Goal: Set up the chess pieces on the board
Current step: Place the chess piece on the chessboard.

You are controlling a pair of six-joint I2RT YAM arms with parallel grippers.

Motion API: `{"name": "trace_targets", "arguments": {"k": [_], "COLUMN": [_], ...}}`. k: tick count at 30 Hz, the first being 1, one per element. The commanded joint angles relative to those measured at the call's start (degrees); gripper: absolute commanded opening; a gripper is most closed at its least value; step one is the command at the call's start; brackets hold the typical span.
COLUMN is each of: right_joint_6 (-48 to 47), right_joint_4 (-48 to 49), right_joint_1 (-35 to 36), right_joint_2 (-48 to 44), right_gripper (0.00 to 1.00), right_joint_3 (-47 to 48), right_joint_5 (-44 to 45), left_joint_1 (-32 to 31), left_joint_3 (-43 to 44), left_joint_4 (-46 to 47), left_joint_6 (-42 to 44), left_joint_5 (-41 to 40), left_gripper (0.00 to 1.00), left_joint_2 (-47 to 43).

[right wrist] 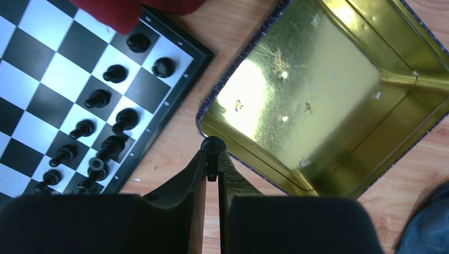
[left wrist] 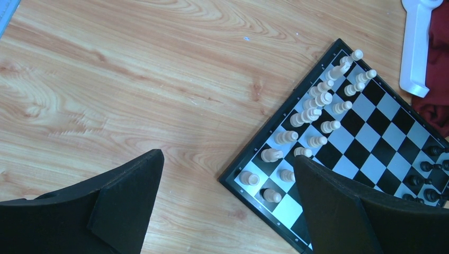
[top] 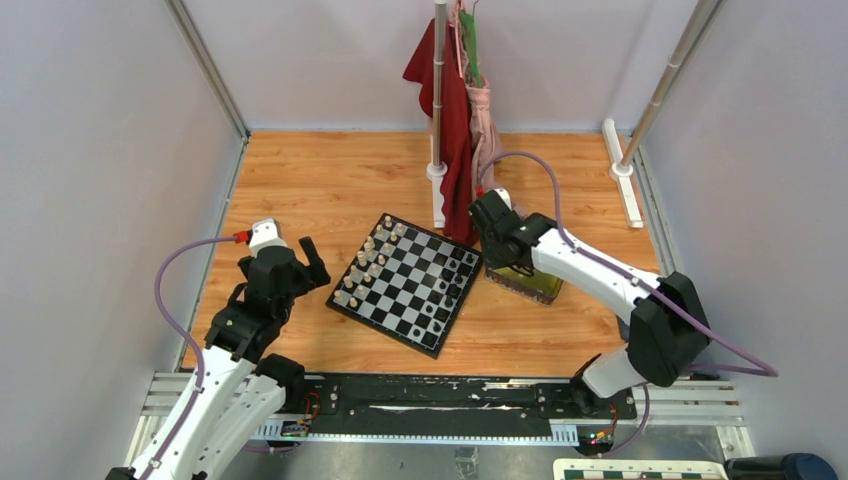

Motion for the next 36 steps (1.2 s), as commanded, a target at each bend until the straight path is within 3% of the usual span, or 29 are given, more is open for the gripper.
{"name": "trace_targets", "arguments": {"k": [1, 36], "right_joint_6": [-1.41, -5.74], "right_joint_4": [-2.66, -1.80], "right_joint_1": [1.89, 4.31], "right_joint_2": [3.39, 14.41], "right_gripper": [0.00, 0.00], "right_joint_3": [4.10, 10.79], "right_joint_5": [-0.33, -6.98], "left_joint_1": [-0.75, -0.76], "left_joint_3": [-0.41, -0.46], "left_joint_4": [0.10, -0.06], "left_joint_6": [-0.26, -0.57], "left_joint_5": [-0.32, -1.27], "left_gripper": [1.00, 1.00], "left_joint_2": [-0.23, -0.68]}}
